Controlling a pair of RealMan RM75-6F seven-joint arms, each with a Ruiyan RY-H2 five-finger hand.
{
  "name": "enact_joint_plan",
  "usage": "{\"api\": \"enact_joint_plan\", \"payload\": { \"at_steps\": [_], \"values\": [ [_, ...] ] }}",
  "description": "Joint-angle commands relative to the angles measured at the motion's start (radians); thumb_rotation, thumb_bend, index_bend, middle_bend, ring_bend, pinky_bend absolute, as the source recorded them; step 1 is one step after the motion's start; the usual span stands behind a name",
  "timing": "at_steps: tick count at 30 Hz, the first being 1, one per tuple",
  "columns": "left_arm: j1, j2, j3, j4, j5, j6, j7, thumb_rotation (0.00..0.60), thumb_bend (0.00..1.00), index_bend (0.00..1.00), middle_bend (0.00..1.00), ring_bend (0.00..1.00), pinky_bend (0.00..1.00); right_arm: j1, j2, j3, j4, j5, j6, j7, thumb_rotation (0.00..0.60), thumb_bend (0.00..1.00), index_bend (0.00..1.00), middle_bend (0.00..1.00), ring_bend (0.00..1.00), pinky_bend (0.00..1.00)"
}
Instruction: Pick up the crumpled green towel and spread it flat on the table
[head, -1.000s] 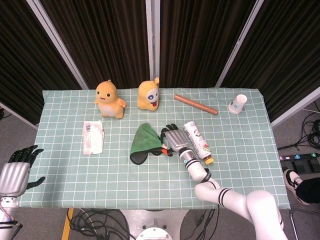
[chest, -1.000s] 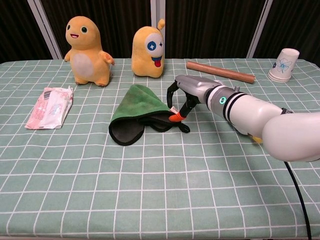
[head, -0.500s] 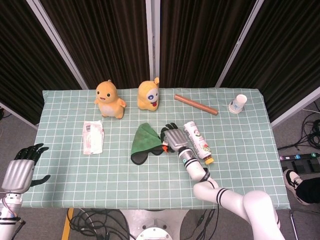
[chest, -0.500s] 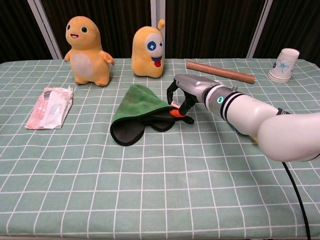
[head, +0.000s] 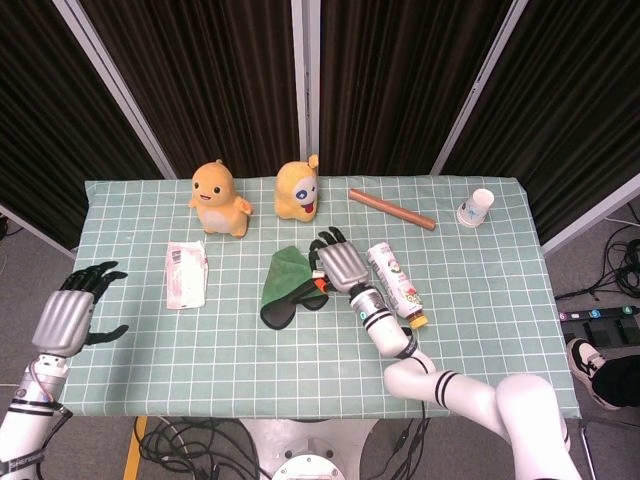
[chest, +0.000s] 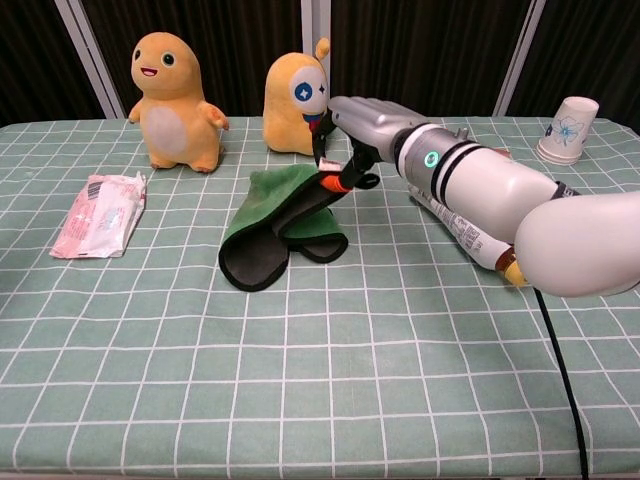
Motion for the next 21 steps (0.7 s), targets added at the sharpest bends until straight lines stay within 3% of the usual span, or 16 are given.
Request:
{"api": "enact_joint_plan", "payload": {
  "at_steps": [1,8,14,21],
  "values": [
    [-0.036,-0.023,-0.021,0.005,-0.022,-0.045,-0.039,0.6,0.12,0.31,0.26,0.19,0.23,0.023,0.038,0.032,-0.063,0.017,0.025,-0.064,0.6,0.51,0.72,0.27,0.11,0.06],
    [-0.121,-0.094,-0.067,0.005,-0.129,-0.182,-0.132,0.6,0.08,0.33,0.26,0.19,0.24,0.08,0.075,0.082,-0.145,0.092,0.037,-0.206,0.6,0.51,0.72,0.25,0.1,0.06],
    [-0.217,-0.163,-0.09,0.052,-0.23,-0.328,-0.096,0.6,0.04,0.33,0.26,0.19,0.24,0.141,0.076,0.127,-0.182,0.215,0.041,-0.327,0.6,0.51,0.71,0.24,0.09,0.06],
    [-0.281,-0.234,-0.119,0.097,-0.319,-0.382,-0.053,0.6,0.01,0.33,0.26,0.2,0.24,0.195,0.074,0.15,-0.196,0.309,0.071,-0.409,0.6,0.51,0.71,0.24,0.09,0.06]
  ]
}}
